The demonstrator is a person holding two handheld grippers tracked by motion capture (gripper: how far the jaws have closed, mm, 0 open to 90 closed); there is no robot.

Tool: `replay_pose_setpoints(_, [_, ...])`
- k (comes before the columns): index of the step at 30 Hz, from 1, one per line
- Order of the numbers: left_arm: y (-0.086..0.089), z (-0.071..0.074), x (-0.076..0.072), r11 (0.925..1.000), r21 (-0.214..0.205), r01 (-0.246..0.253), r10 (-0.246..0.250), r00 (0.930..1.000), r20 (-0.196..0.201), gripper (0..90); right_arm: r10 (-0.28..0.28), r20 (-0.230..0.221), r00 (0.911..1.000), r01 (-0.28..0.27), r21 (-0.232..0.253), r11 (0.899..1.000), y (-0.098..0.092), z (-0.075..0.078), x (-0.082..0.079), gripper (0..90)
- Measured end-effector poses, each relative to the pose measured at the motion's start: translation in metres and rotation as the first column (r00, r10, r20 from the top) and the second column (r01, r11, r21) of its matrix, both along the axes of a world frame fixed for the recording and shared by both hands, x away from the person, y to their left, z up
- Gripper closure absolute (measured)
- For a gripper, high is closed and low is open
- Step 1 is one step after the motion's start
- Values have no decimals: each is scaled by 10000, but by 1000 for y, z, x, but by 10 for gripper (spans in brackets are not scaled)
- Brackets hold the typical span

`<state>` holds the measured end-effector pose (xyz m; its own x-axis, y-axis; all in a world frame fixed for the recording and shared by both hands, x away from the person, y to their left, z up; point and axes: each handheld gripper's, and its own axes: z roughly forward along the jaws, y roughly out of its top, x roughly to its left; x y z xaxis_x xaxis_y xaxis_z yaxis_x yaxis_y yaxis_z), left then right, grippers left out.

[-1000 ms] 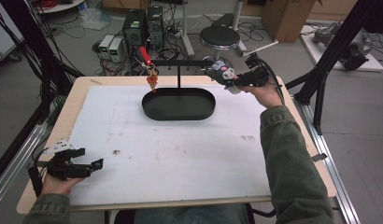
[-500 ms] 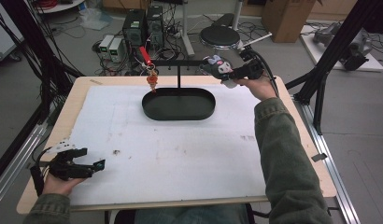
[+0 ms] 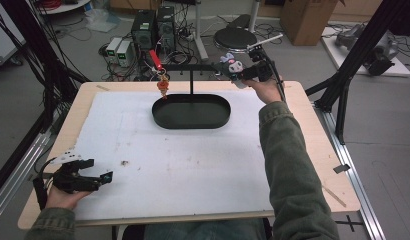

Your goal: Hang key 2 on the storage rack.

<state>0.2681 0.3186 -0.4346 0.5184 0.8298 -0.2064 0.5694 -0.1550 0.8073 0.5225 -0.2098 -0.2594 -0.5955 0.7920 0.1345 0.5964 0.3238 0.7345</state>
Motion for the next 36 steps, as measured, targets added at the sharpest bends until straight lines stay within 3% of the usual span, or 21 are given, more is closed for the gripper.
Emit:
replay_pose_setpoints(4, [0,1,-1,10000,22,24,-24,10000,23,18,-365,-407,9985,360,-131,9993,2,-9,5,494])
replay_pose_setpoints(8, [0,0,-1,10000,-5,-17,17,10000,23,17,-469,-643,9968,482,179,9987,0,-16,8,477])
replay_pose_setpoints(9, [0,0,0,10000,12,2,-2,10000,1,18,-456,-737,9962,481,324,9983,-2,-18,8,441])
replay_pose_setpoints(11, [0,0,0,10000,35,-25,24,10000,8,17,-317,-1517,9879,395,482,9981,-5,-23,10,290])
replay_pose_setpoints(13, [0,0,0,10000,45,-41,41,10000,23,17,-616,-1349,9889,597,-185,9980,-8,-26,7,141])
replay_pose_setpoints(14, [0,0,0,10000,24,-34,34,10000,27,18,-559,-1227,9909,549,-120,9984,-11,-28,5,101])
replay_pose_setpoints(16, [0,0,-1,9999,27,-101,101,9999,62,17,80,-845,9964,-34,547,9985,-19,-32,1,55])
replay_pose_setpoints(17, [0,0,-1,9999,35,-106,106,9999,65,17,352,-1014,9942,-281,708,9971,-20,-33,-2,10])
replay_pose_setpoints(20, [0,0,0,9999,73,-88,88,10000,6,17,794,-253,9965,-776,672,9947,-22,-37,-14,7])
replay_pose_setpoints(24, [0,0,-1,9998,115,-143,143,9999,28,17,773,-65,9970,-768,523,9957,-24,-44,-27,7])
replay_pose_setpoints(27, [1,0,-1,9999,75,-130,129,9999,50,18,784,-146,9968,-789,-413,9960,-22,-45,-34,8])
replay_pose_setpoints(32, [1,1,-2,9998,36,-171,171,9998,107,18,878,604,9943,-868,-184,9961,-23,-40,-53,8])
replay_pose_setpoints(36, [1,1,-2,9999,99,-137,136,9998,113,17,892,665,9938,-861,-482,9951,-24,-39,-63,8])
